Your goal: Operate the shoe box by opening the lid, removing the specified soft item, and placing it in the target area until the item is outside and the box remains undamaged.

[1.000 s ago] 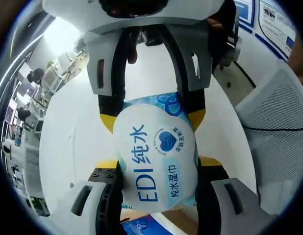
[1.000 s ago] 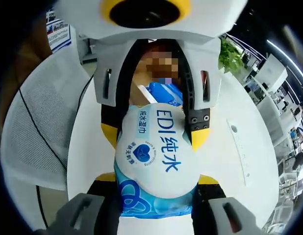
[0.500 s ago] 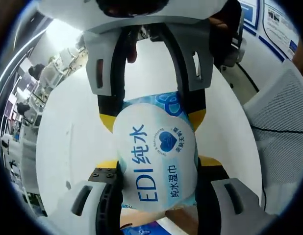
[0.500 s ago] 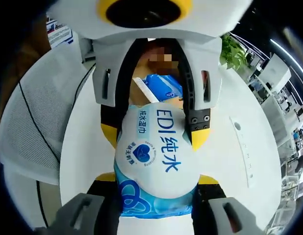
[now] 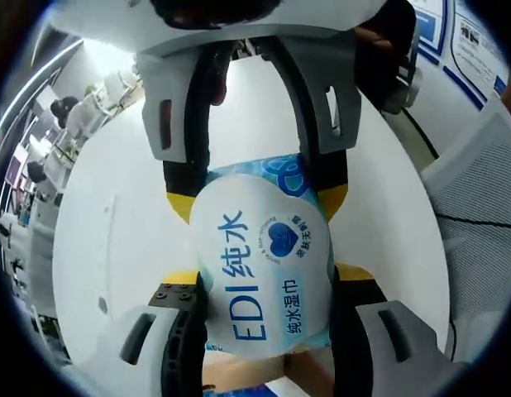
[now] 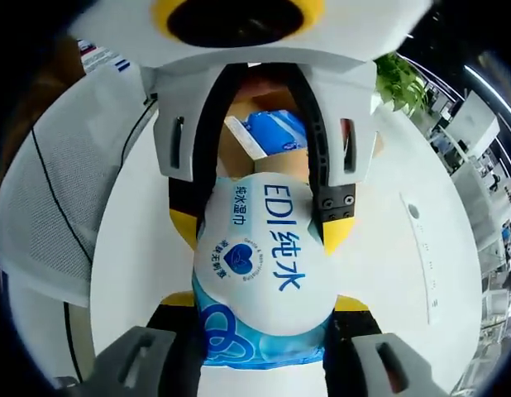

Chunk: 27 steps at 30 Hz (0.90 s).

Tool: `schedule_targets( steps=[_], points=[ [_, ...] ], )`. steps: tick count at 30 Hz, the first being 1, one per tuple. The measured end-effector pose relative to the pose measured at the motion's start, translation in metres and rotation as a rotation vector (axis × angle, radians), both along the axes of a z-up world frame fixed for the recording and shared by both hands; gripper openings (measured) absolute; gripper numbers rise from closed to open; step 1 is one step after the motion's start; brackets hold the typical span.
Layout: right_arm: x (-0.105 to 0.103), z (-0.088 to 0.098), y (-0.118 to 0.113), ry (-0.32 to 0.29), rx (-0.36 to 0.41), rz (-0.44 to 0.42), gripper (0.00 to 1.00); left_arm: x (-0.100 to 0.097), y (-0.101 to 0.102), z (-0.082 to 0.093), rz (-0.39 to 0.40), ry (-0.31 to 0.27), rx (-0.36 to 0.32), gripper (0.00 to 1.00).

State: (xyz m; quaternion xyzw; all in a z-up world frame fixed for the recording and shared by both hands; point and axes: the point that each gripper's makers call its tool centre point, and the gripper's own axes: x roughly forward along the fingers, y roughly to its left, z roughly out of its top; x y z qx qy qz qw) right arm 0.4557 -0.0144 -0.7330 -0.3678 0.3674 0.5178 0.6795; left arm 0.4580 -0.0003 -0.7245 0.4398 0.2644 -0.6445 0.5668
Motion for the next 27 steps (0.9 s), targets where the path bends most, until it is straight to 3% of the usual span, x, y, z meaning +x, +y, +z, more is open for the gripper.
schedule_targets(
  steps=[27],
  points=[
    [0.006, -0.030, 0.005, 0.011, 0.018, -0.024, 0.56, 0.009, 0.004, -0.034, -0.022, -0.003, 0.040, 0.59]
  ],
)
